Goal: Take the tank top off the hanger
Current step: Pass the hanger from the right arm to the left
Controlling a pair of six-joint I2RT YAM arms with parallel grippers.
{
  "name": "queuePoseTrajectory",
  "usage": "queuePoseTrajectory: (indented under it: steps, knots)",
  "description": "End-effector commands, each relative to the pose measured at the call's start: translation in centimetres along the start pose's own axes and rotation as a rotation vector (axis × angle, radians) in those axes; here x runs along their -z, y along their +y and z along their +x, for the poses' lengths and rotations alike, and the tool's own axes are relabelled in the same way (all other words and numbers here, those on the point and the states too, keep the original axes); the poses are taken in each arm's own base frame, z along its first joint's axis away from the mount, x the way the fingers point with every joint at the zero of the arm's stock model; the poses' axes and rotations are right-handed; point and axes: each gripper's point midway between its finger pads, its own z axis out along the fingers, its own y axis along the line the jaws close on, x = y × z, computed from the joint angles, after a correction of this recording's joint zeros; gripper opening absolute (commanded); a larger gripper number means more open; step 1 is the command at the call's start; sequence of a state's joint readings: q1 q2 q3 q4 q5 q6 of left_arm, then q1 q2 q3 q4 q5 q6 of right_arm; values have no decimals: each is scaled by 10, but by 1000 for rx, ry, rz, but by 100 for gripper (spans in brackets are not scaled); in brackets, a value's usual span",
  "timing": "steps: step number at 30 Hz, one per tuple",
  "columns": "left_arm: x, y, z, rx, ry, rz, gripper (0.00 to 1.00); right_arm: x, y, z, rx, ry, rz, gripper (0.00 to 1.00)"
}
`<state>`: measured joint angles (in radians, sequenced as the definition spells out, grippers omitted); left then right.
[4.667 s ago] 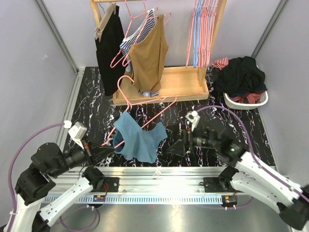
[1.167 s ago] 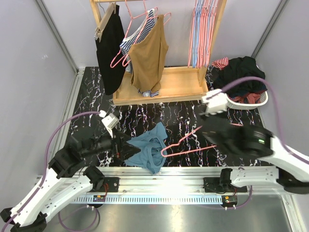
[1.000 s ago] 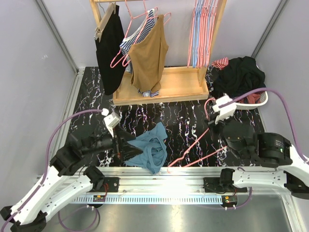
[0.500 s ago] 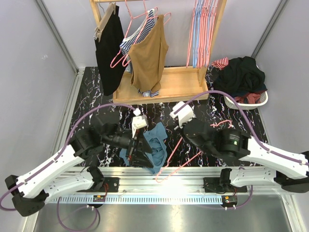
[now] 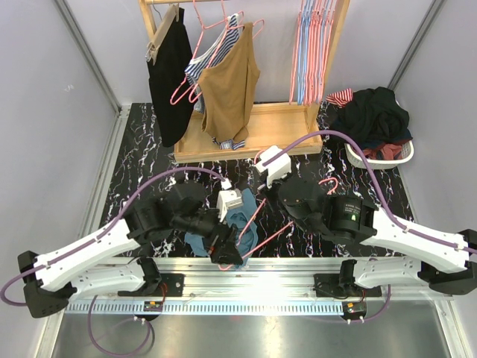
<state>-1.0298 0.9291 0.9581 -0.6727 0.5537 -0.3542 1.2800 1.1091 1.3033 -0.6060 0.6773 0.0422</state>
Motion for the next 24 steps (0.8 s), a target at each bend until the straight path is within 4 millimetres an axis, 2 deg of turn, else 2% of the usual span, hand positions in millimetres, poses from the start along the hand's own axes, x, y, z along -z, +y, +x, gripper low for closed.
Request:
queuePoseTrajectory:
  steps: [1, 4, 5, 7, 8, 11, 17, 18, 21, 22, 24]
  knots:
    - [-6, -12, -15, -65, -10, 31, 92, 5, -13, -36, -72, -112, 48, 0]
    - [-11, -20, -9, -74, 42, 54, 76, 5, -21, -40, -77, -126, 90, 0]
    - [-11, -21, -8, -71, 55, 53, 57, 6, -28, -41, -80, -131, 115, 0]
    - [-10, -20, -3, -66, 86, 39, 41, 8, -33, -42, -86, -136, 133, 0]
    - [-9, -18, -2, -66, 90, 30, 28, 9, -35, -42, -87, -136, 138, 0]
    - [-4, -12, -4, -67, 70, -27, 0, 10, -38, -38, -85, -129, 136, 0]
    - [8, 0, -9, -72, 49, -132, 0, 16, -45, -29, -71, -109, 139, 0]
    - [9, 1, -11, -75, 40, -140, 21, 17, -46, -28, -69, -109, 136, 0]
    - [12, 2, -17, -81, 3, -156, 32, 21, -46, -27, -73, -109, 108, 0]
    - [13, 0, -22, -89, -22, -153, 43, 22, -44, -26, -74, -108, 94, 0]
    - [16, -5, -28, -98, -59, -138, 49, 21, -43, -23, -69, -98, 88, 0]
